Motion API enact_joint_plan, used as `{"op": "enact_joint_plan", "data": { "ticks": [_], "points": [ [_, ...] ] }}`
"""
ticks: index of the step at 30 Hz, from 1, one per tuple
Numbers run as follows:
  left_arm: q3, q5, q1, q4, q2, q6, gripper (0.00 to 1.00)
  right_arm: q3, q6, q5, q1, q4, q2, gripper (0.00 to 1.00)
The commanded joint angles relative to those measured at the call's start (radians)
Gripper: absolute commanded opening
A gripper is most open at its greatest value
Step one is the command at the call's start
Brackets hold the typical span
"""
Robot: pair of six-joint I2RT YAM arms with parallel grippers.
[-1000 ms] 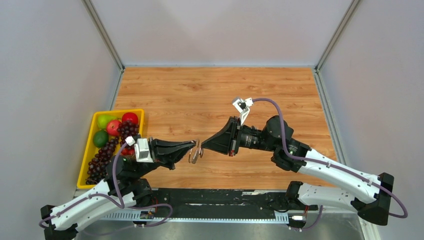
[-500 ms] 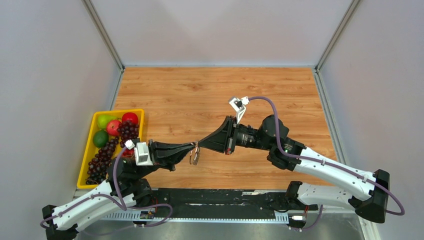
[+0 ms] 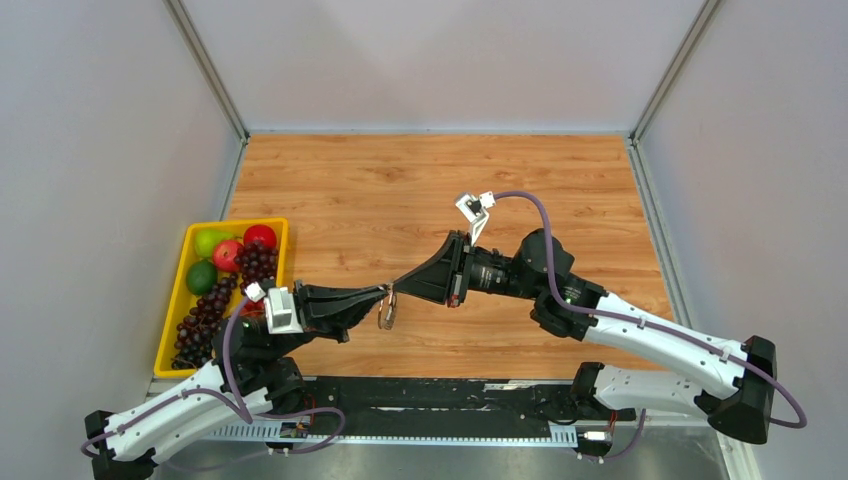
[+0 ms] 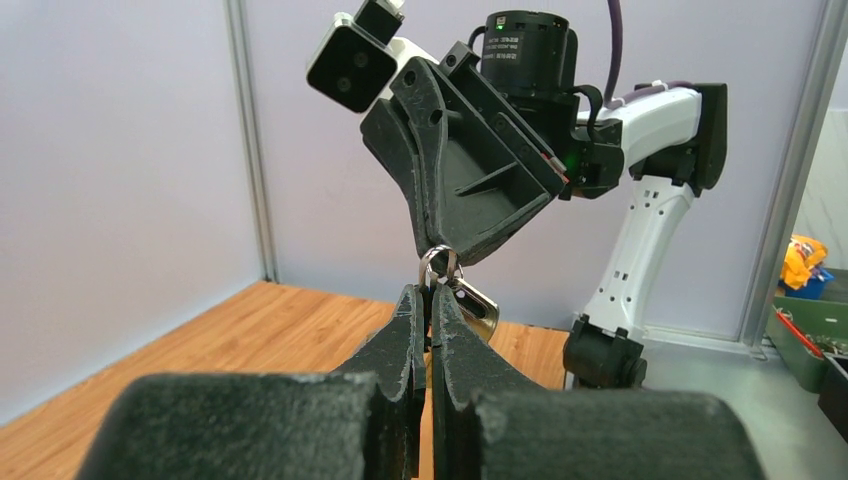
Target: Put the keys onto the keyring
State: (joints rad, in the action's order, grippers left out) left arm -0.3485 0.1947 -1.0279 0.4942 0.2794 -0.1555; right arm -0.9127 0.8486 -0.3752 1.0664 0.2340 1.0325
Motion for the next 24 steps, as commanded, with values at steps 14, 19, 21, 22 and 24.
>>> {"op": "enact_joint_plan", "data": {
  "ticks": [14, 19, 21, 22, 24],
  "points": [
    [0.002, 0.014, -0.003, 0.062, 0.010, 0.018, 0.00, -0.004, 0.034, -0.005, 0.008, 0.078, 0.011, 0.00],
    [0.000, 0.009, -0.003, 0.055, 0.008, 0.021, 0.00, -0.009, 0.027, 0.004, 0.008, 0.060, -0.004, 0.00],
    [-0.002, 0.007, -0.003, 0.052, 0.006, 0.023, 0.00, -0.011, 0.026, 0.004, 0.008, 0.058, -0.007, 0.00],
    [-0.003, 0.006, -0.003, 0.050, 0.006, 0.024, 0.00, -0.009, 0.027, 0.004, 0.007, 0.055, -0.009, 0.00],
    [-0.004, 0.004, -0.003, 0.048, 0.003, 0.026, 0.00, -0.008, 0.028, 0.005, 0.008, 0.053, -0.014, 0.00]
  ]
}}
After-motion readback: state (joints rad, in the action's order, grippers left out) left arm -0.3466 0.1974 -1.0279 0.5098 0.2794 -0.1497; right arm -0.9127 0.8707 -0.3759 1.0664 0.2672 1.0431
